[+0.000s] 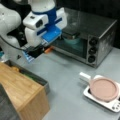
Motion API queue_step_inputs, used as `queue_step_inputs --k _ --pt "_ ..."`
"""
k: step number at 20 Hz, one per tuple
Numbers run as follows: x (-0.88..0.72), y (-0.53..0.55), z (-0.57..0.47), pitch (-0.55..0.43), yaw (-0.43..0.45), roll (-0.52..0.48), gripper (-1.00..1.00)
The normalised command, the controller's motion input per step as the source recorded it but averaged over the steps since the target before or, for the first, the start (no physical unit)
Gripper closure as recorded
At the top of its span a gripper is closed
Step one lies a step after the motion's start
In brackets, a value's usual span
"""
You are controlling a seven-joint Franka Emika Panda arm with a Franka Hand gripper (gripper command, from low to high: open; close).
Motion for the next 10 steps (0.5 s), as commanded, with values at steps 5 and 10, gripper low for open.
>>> queue_step_inputs --k 5,10 --pt "-0.01 -0.02 0.02 -0.020 0.072 0.130 -1.00" --pt "-0.06 -0.11 0.04 -0.042 -0.058 0.155 -1.00"
